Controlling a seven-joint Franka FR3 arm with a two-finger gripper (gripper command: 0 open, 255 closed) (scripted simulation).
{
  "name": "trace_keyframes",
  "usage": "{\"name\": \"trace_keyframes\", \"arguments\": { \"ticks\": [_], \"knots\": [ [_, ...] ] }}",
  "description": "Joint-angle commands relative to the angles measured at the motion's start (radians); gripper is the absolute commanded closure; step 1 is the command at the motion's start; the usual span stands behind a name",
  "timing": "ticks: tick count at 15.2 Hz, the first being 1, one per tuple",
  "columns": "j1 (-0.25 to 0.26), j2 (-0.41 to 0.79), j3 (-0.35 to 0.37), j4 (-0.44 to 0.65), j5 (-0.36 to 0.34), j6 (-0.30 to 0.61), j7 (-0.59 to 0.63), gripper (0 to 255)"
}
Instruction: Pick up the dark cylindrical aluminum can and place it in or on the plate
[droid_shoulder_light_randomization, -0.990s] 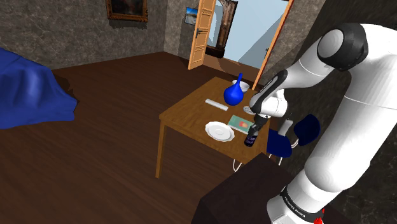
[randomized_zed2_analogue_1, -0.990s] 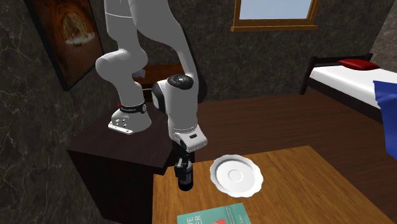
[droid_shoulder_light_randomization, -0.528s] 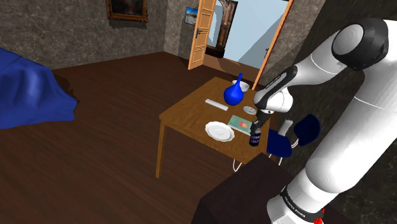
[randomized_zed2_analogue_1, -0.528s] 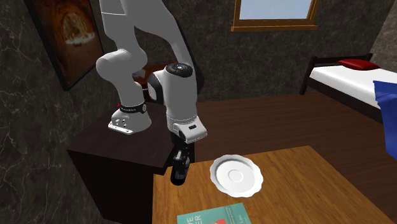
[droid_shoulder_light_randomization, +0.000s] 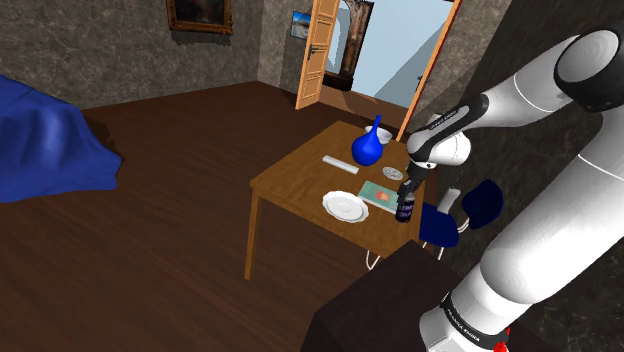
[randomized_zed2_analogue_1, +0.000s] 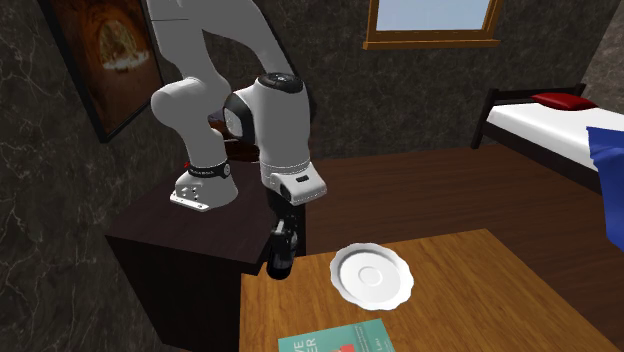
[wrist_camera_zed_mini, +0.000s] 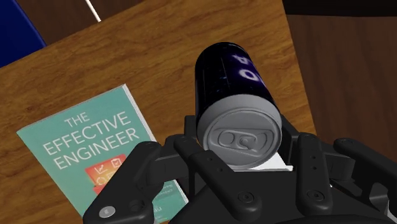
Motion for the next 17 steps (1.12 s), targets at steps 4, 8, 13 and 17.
{"name": "trace_keyframes", "arguments": {
  "ticks": [4, 8, 13, 17],
  "knots": [
    [0.025, -0.005, 0.028, 0.052, 0.0, -0.058, 0.051, 255],
    [0.074, 0.062, 0.075, 0.149, 0.051, -0.097, 0.106, 255],
    [0.121, 0.157, 0.128, 0.294, 0.105, -0.156, 0.17, 255],
    [0.15, 0.242, 0.163, 0.429, 0.139, -0.212, 0.217, 255]
  ]
}}
